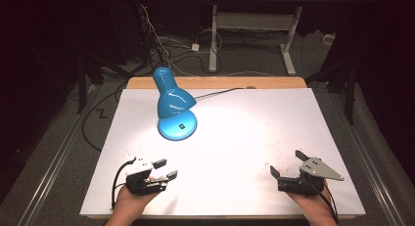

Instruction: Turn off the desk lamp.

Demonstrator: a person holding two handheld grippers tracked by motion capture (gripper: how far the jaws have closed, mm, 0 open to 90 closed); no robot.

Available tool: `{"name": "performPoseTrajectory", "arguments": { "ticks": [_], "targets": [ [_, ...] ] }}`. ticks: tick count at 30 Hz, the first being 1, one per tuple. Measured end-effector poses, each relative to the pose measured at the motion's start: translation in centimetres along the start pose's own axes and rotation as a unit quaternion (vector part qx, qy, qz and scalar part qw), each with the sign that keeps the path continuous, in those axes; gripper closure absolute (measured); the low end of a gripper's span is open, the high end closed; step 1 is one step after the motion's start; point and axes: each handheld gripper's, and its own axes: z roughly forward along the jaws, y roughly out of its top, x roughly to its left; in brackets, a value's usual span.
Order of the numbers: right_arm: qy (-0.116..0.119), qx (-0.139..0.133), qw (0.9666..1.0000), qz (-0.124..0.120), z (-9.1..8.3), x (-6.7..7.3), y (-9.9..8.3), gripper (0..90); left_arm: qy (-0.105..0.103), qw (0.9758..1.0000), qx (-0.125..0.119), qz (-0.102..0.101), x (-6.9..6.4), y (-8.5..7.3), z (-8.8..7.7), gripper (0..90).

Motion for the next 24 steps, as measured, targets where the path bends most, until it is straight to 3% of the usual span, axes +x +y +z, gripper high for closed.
{"name": "performPoseTrajectory", "arguments": {
  "ticks": [10, 24],
  "targets": [
    [0.002, 0.000, 1.0000, -0.001, 0.02, 0.07, -0.01, 0.4, -0.004, 0.9999, 0.006, -0.010, 0.14, -0.04, 0.09, 56.7],
    [-0.001, 0.000, 1.0000, 0.000, -0.07, -0.02, 0.01, 0.4, -0.010, 0.9997, 0.018, -0.016, 0.32, 0.00, 0.19, 72.3]
  ]
}}
